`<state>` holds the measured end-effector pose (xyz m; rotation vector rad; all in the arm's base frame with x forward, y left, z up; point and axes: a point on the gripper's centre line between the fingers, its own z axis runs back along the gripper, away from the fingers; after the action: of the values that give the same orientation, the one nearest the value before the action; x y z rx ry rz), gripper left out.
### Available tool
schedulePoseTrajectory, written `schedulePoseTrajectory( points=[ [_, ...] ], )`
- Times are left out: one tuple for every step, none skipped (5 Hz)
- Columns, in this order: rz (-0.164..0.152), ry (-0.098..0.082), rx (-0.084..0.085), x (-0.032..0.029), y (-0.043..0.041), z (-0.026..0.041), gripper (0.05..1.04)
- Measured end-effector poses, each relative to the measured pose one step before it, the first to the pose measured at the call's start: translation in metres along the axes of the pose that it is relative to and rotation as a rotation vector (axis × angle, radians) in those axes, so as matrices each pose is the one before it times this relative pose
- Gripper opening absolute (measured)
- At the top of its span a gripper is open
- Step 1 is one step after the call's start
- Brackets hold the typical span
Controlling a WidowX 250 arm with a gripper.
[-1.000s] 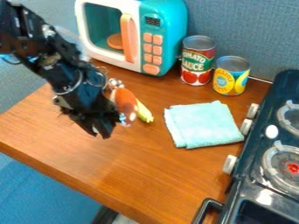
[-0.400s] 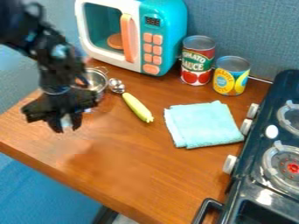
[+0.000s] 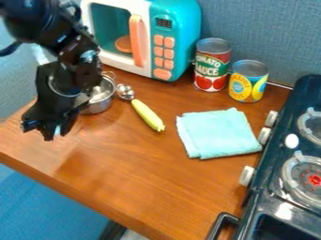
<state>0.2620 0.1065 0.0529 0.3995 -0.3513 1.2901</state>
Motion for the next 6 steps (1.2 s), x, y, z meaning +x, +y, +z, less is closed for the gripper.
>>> schedulePoseTrajectory(
  points=[
    [0.1721, 0.0415, 0.0864, -0.00441, -0.00246, -0.00849, 0.37],
    [-0.0242, 0.0692, -0.1285, -0.00176, -0.00255, -0.01343, 0.37],
    [-0.0025, 0.0365, -0.1589, -0.00549, -0.00047, 0.00131, 0.431],
    [-0.0261, 0.0537, -0.1073, -0.00679, 0.00729, -0.00527, 0.716],
    [0.0533, -0.0011, -0.0252, -0.00094, 0.0005, 0.00301, 0.982],
    [0.0207, 0.0048, -0.0016, -0.00076, -0.00027, 0.0, 1.005]
  ],
)
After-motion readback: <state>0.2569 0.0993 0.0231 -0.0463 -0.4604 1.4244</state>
